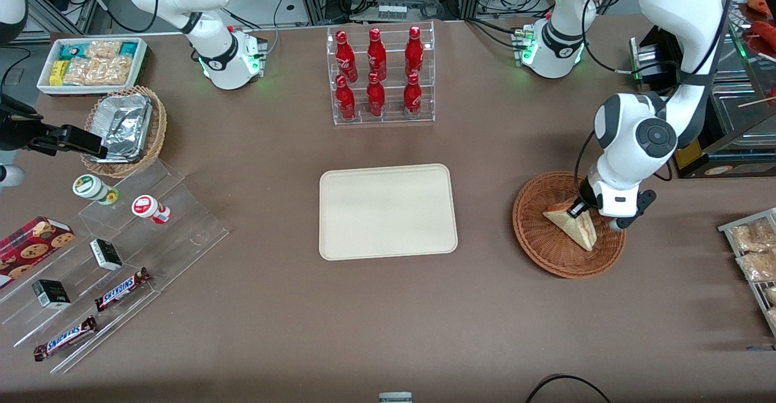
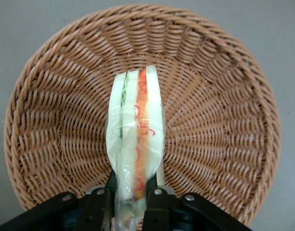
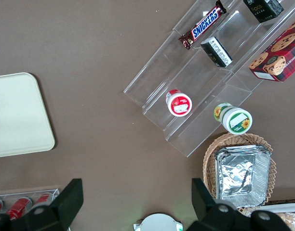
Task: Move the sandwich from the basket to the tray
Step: 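Lower the left gripper and close it on the wrapped sandwich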
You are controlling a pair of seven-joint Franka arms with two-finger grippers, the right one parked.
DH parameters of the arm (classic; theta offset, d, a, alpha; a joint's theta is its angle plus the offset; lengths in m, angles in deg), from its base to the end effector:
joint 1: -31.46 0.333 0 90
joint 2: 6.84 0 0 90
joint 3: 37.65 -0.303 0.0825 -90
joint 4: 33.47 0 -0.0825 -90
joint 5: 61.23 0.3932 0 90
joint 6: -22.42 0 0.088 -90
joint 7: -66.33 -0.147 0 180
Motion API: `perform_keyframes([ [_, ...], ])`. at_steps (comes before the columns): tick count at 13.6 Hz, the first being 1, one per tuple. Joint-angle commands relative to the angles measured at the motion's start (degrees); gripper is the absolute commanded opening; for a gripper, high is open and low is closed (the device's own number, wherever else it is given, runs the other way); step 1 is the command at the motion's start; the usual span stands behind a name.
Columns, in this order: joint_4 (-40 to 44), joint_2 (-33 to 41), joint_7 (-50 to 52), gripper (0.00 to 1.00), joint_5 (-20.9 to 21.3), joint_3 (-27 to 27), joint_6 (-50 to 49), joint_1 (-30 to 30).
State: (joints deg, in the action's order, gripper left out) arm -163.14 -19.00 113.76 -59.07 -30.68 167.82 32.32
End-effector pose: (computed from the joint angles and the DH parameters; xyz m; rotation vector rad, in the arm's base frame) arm 0.5463 -0.0596 0.2133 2.9232 1.0577 0.0870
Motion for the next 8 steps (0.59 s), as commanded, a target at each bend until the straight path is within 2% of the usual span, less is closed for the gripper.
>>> perform_keyframes([
  [1, 4.4, 2.5, 1.1, 0.0, 1.3, 0.0, -7.4, -0.4],
  [3, 11.3, 3.5, 1.2, 0.0, 3.6, 0.8, -17.5, -0.8],
  [6, 24.2, 2.5, 1.5, 0.0, 4.1, 4.3, -32.7, -2.3],
  [8, 29.5, 1.4, 1.6, 0.0, 4.1, 4.9, -37.1, -5.6],
])
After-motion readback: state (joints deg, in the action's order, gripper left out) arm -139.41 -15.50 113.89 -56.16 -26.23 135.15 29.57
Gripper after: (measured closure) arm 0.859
